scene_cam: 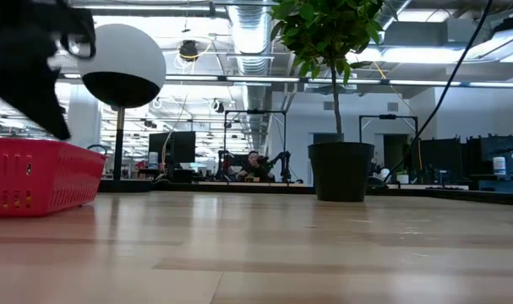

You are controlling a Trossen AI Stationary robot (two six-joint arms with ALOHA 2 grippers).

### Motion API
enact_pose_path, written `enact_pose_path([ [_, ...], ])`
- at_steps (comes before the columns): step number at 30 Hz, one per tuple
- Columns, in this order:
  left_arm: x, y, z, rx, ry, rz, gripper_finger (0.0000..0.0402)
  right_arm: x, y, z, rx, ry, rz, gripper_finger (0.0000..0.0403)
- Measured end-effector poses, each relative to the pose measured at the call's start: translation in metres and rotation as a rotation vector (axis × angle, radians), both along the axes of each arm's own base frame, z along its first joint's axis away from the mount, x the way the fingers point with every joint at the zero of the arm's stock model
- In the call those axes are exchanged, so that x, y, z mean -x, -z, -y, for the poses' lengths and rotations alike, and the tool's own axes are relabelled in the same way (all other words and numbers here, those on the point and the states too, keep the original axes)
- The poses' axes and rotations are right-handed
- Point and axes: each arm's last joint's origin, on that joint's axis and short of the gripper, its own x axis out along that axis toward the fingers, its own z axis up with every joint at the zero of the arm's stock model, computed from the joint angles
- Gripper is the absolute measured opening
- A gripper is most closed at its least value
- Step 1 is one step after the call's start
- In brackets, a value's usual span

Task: Pick and place items into bin
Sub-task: Put the blue rubber band into the red bin, then adjust the blue rubber band in the red bin

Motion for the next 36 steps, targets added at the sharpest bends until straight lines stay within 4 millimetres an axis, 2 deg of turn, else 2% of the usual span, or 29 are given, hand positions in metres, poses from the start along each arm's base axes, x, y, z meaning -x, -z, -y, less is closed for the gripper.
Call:
enact_pose_path([
  [6, 0.007, 0.026, -0.022, -0.009, -0.093, -0.047, 0.0082, -0.001, 0.000, 0.001, -0.001, 0.004, 0.003, 0.0113],
  [11, -0.002, 0.032, -0.027, 0.021, -0.091, -0.003, 0.0112, -0.001, 0.000, 0.001, -0.001, 0.003, 0.004, 0.0113],
  [16, -0.009, 0.031, -0.026, 0.019, -0.057, 0.051, 0.0118, -0.001, 0.000, 0.001, -0.001, 0.003, 0.004, 0.0113],
  [23, -0.012, 0.033, -0.033, 0.027, -0.075, 0.026, 0.0119, -0.001, 0.000, 0.001, -0.001, 0.003, 0.004, 0.0113],
  [26, -0.017, 0.025, -0.029, 0.034, -0.064, 0.056, 0.0119, -0.001, 0.000, 0.001, -0.001, 0.003, 0.004, 0.0113],
  [31, -0.030, -0.003, -0.019, -0.009, 0.006, 0.088, 0.0119, -0.001, 0.000, 0.001, 0.001, 0.000, 0.003, 0.0113],
  [36, -0.030, -0.022, -0.029, -0.116, -0.046, 0.040, 0.0119, -0.002, 0.000, 0.000, -0.001, -0.014, 0.010, 0.0113],
])
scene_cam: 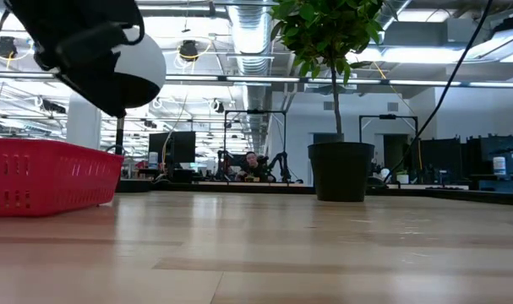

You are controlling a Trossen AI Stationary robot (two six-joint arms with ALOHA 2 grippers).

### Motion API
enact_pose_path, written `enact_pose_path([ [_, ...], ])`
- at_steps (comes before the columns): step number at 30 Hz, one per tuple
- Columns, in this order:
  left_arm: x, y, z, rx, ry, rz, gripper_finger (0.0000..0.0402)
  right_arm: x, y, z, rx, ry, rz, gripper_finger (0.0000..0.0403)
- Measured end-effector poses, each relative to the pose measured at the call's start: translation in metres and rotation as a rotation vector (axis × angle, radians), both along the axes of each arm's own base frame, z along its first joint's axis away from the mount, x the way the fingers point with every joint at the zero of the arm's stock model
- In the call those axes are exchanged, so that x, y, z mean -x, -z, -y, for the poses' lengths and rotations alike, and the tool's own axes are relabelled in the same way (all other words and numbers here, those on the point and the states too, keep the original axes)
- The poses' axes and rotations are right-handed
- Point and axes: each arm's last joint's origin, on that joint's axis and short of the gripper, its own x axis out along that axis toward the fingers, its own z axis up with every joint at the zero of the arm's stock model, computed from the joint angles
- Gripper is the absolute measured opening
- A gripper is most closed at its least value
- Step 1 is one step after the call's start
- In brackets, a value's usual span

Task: Pick and place items into bin
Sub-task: Adjust the blue rubber band in the red bin

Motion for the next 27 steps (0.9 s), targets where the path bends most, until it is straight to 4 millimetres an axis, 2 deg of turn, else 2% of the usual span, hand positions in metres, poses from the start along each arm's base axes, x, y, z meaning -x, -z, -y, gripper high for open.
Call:
enact_pose_path([
  [9, -0.005, 0.017, -0.031, 0.039, -0.070, -0.116, 0.0119, 0.000, 0.000, 0.000, -0.001, 0.001, 0.000, 0.0113],
  [14, -0.005, 0.026, -0.041, 0.064, -0.091, -0.150, 0.0119, 0.000, 0.000, 0.000, -0.001, 0.001, 0.000, 0.0113],
  [19, -0.007, 0.031, -0.043, 0.084, -0.079, -0.134, 0.0119, 0.000, 0.000, 0.000, -0.001, 0.001, 0.000, 0.0113],
  [27, -0.019, 0.032, -0.034, 0.228, 0.031, -0.103, 0.0119, 0.000, 0.000, 0.000, -0.001, 0.002, 0.000, 0.0113],
])
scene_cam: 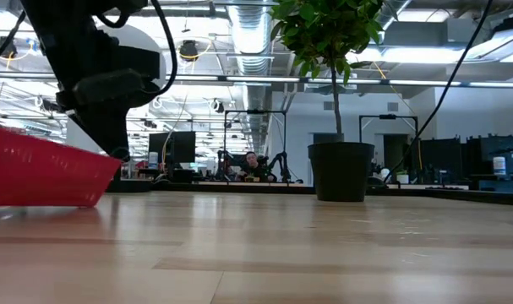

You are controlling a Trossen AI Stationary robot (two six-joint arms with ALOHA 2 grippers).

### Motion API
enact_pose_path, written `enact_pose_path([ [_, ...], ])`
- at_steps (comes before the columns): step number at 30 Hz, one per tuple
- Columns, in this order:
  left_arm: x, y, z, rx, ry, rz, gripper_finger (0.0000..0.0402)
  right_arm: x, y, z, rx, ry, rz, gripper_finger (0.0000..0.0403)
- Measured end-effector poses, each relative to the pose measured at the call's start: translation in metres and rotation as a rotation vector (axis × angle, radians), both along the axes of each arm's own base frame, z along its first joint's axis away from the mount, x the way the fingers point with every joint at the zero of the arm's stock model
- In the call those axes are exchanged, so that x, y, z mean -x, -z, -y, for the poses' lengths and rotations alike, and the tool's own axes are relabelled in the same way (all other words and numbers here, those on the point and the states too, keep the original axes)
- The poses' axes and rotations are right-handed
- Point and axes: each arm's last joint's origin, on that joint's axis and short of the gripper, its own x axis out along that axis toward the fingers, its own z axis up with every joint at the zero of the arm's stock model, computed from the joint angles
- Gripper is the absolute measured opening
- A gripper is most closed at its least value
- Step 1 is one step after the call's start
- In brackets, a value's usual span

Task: Pick and place items into bin
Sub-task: Adjust the blue rubber band in the red bin

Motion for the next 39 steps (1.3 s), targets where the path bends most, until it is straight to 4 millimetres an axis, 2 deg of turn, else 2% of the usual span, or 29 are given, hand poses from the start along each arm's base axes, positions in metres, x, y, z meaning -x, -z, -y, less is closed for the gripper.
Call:
enact_pose_path([
  [8, 0.000, -0.001, 0.006, 0.025, 0.029, 0.004, 0.0119, 0.000, 0.000, 0.000, 0.001, -0.001, 0.000, 0.0113],
  [18, -0.003, -0.022, 0.035, 0.055, 0.107, 0.068, 0.0119, 0.000, 0.000, 0.000, 0.003, -0.005, -0.001, 0.0113],
  [30, 0.030, -0.022, 0.050, 0.022, -0.036, -0.028, 0.0119, 0.000, 0.000, 0.000, 0.003, -0.005, -0.001, 0.0113],
  [35, 0.036, -0.022, 0.058, 0.018, -0.053, 0.004, 0.0119, 0.000, 0.000, 0.000, 0.003, -0.005, -0.001, 0.0113],
  [39, 0.036, -0.023, 0.059, -0.053, -0.056, 0.079, 0.0119, 0.000, 0.000, 0.000, 0.003, -0.005, -0.001, 0.0113],
])
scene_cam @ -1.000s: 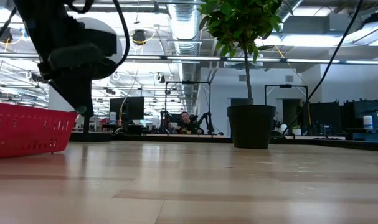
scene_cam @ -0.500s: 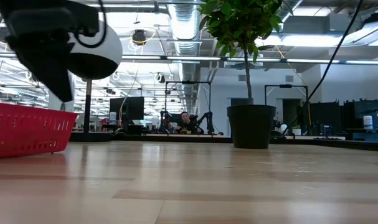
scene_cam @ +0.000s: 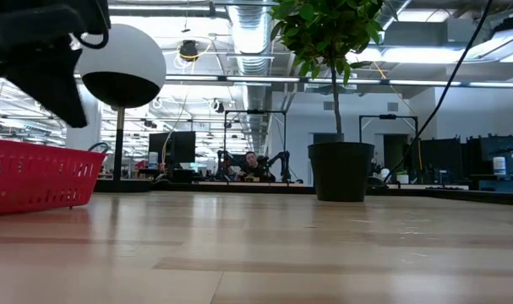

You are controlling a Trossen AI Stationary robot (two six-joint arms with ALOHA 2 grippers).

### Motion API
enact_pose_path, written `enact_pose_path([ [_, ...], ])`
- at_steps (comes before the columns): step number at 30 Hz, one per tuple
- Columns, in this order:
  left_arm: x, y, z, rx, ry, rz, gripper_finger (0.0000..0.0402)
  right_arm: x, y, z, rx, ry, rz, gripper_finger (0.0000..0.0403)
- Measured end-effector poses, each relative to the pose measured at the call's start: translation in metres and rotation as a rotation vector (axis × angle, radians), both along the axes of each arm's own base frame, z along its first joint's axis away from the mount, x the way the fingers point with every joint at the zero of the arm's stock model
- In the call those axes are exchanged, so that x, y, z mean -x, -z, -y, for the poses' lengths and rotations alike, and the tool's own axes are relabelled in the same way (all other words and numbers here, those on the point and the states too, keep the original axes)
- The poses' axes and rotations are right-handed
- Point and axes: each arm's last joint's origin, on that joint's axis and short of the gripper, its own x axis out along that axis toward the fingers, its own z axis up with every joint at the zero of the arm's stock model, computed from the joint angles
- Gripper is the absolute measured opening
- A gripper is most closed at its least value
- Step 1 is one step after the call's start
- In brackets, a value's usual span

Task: Pick and place items into bin
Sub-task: Adjust the blue rubber band in the red bin

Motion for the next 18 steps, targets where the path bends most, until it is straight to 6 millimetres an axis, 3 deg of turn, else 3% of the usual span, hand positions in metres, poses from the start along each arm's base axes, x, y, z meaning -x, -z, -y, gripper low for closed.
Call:
enact_pose_path([
  [8, -0.005, 0.001, -0.008, -0.095, 0.051, -0.003, 0.0119, 0.000, 0.000, 0.000, -0.003, 0.000, 0.003, 0.0113],
  [18, -0.003, 0.030, -0.022, -0.036, 0.030, -0.022, 0.0119, 0.000, 0.000, 0.000, -0.003, 0.000, 0.003, 0.0113],
])
